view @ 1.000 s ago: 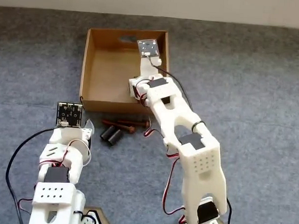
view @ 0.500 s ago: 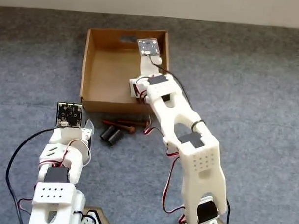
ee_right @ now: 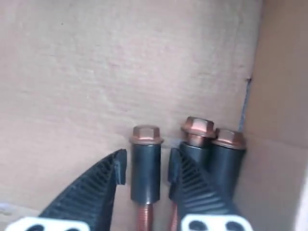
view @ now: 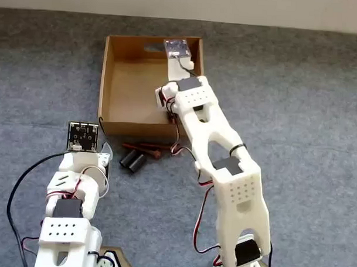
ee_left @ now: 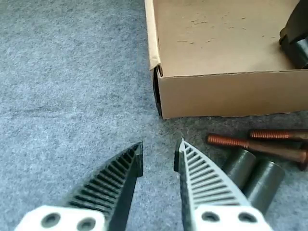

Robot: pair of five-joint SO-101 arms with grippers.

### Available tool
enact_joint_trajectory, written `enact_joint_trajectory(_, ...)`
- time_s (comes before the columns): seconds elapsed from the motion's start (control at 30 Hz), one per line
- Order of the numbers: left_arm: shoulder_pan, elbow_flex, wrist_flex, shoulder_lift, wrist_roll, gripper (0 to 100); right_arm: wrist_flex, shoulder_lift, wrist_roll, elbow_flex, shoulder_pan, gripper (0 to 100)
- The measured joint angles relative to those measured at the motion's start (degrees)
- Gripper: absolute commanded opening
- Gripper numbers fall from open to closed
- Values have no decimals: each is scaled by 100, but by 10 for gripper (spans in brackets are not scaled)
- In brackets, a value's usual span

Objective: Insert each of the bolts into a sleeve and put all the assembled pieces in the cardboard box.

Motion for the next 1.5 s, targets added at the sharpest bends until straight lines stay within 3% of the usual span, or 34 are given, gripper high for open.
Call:
enact_joint_trajectory(0.1,0,0,0,0,0,130,396,0,0,-431,79,135)
enact_joint_trajectory(0.27,0,0,0,0,0,130,1556,9,0,-1591,149,8)
enact_joint_trajectory(0.63,0,0,0,0,0,130,3780,9,0,-4475,167,45)
enact_joint_trajectory(0.83,0,0,0,0,0,130,4299,-9,0,-5600,70,47)
enact_joint_trajectory(1.2,0,0,0,0,0,130,4316,-141,-35,-5495,-44,47)
enact_joint_trajectory(1.33,0,0,0,0,0,130,4316,-1046,-44,-4431,-193,47)
enact_joint_trajectory(1.5,0,0,0,0,0,130,4290,-2778,-211,-2101,-607,47)
